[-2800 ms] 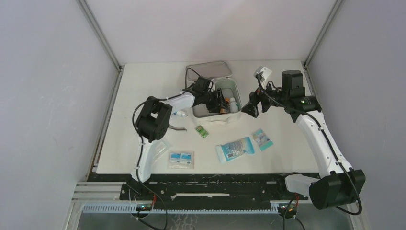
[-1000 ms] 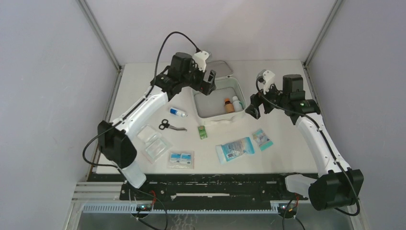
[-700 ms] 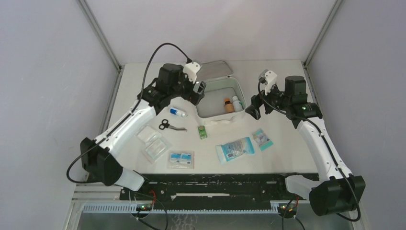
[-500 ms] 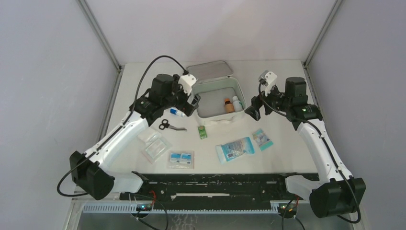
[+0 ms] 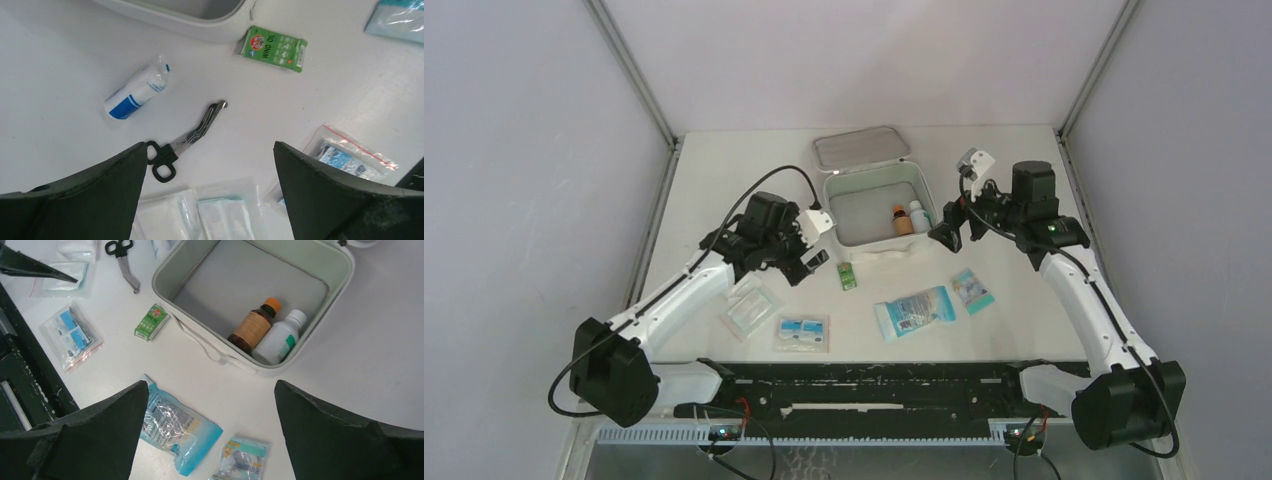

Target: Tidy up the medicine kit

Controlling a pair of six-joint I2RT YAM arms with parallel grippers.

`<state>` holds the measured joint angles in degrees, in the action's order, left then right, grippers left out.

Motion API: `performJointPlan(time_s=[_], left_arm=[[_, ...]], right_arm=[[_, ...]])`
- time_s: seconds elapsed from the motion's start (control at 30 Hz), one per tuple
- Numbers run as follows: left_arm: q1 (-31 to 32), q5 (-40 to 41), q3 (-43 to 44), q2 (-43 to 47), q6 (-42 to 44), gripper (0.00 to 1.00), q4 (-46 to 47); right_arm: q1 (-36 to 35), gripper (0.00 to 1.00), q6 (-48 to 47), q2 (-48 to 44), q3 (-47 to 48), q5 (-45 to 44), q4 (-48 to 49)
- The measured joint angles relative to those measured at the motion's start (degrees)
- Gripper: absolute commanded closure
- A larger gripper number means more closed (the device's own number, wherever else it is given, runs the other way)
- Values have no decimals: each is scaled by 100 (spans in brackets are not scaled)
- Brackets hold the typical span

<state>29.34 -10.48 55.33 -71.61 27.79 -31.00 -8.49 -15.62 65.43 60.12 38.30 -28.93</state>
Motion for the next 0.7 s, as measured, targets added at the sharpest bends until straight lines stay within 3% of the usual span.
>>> performJointPlan(time_s=[0.33, 0.7], left_arm=[[-619, -195, -96, -584, 859, 5, 170], [-634, -964, -94, -1241, 1543, 10, 105]], right_arm=[[-343, 5, -59, 155, -24, 55, -15], [-667, 6, -179, 365, -24, -26, -72]])
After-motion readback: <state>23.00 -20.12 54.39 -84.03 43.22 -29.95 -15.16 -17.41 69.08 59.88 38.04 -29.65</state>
